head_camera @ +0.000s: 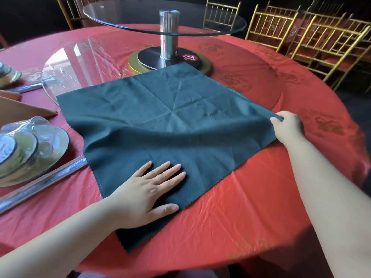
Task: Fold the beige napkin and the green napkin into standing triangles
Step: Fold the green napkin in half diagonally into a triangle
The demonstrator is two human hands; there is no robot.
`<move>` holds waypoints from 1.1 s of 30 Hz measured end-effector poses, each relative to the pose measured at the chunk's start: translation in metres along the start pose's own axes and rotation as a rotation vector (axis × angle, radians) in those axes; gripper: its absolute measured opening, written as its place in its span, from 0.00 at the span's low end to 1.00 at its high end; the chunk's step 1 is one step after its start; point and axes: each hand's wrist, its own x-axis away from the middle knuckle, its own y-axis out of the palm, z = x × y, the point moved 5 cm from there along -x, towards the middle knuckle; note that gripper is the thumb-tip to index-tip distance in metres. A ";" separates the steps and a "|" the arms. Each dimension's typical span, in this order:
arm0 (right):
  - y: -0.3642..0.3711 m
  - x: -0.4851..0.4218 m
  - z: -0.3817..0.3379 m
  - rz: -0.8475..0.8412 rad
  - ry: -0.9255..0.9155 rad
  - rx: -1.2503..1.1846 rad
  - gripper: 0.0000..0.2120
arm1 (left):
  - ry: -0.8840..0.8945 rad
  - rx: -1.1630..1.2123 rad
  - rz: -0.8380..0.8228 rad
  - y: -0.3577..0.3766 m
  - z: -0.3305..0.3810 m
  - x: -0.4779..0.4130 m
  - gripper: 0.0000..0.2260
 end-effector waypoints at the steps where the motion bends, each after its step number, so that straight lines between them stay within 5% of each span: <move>1: -0.008 0.003 0.002 0.028 -0.001 -0.010 0.11 | 0.008 -0.011 -0.015 -0.001 0.000 -0.001 0.30; 9: -0.072 0.044 0.045 0.054 0.151 0.047 0.10 | 0.230 -0.056 -0.047 -0.009 -0.003 -0.023 0.30; 18: -0.089 0.102 0.083 -0.216 0.248 -0.115 0.23 | 0.268 -0.063 -0.078 -0.010 -0.013 0.003 0.32; 23: -0.086 0.122 0.054 -0.364 0.110 -0.199 0.09 | 0.174 -0.054 0.164 -0.020 -0.023 0.021 0.31; 28: -0.102 0.128 0.017 -0.228 -0.057 -0.294 0.03 | 0.004 -0.046 0.284 -0.030 0.020 0.005 0.38; 33: -0.113 0.117 -0.005 -0.075 0.039 -0.532 0.06 | -0.085 0.024 0.276 -0.021 0.064 -0.018 0.36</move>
